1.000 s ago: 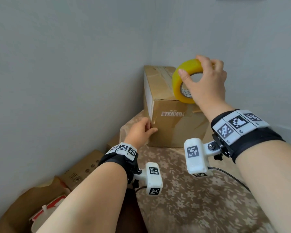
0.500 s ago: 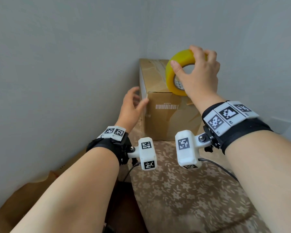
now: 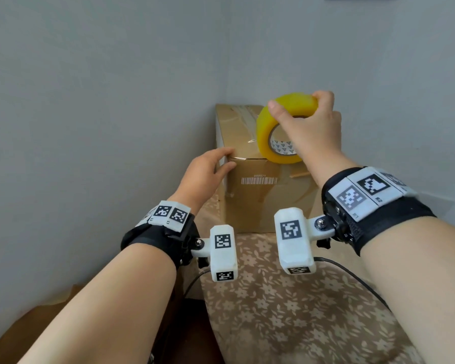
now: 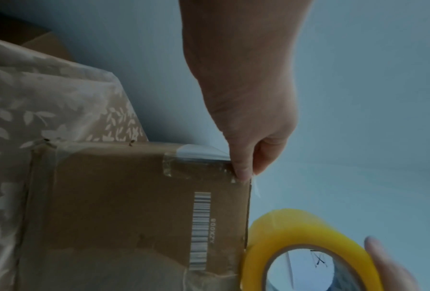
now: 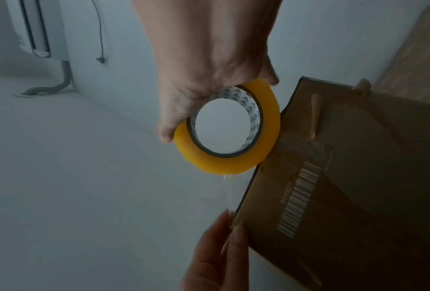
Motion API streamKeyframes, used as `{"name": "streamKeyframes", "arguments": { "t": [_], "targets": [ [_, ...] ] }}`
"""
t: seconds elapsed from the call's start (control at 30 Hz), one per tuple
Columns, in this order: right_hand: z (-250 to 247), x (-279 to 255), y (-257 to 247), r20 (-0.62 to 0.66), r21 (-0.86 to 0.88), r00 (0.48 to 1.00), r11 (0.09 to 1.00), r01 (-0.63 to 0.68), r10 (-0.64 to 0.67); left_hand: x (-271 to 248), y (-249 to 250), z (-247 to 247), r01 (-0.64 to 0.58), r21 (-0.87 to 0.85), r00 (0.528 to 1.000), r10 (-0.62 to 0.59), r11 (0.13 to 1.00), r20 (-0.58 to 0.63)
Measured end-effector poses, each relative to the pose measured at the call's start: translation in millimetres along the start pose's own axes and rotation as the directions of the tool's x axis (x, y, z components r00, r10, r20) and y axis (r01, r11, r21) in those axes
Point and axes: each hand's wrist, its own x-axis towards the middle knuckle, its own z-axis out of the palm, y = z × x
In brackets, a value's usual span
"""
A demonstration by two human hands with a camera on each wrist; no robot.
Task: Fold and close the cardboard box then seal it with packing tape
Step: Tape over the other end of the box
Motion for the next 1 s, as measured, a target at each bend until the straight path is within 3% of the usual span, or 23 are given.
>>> {"name": "streamKeyframes", "arguments": {
  "t": [0.1,0.3,0.47,0.77,0.9,1.0],
  "targets": [
    [-0.3,0.9,-7.1,0.003,-0.038,1.000,0.999,-0.016,0.016,-1.7,-1.3,0.3,0.000,0.019,1.000,0.000,1.000,0.007],
    [-12.4,7.6,-22.7,-0.023,-0.277,0.998,0.960,0.046,-0.055,2.4,1.4,-6.6,-0.097,0.256,0.995,0.102,0.962,-0.006],
    [-21.5,11.2,-6.7,-0.020,-0.453,0.998,0.890,0.046,-0.062,2.3,6.4,-6.8,-0.146,0.456,0.989,0.134,0.878,0.059],
    [-12.4,7.7,-0.9,0.009,-0.513,0.985,0.845,0.154,-0.174,11.7,48.0,3.2,-0.268,0.691,0.960,0.125,0.671,0.251],
    [-15.8,7.2,1.1,-0.026,-0.454,0.987,0.881,0.130,-0.159,12.1,54.0,22.2,-0.245,0.606,0.949,0.060,0.757,0.310],
    [-17.8,6.1,8.4,-0.073,-0.302,0.995,0.952,0.041,-0.066,14.3,47.7,23.1,-0.235,0.599,0.955,0.066,0.766,0.290]
  ]
}}
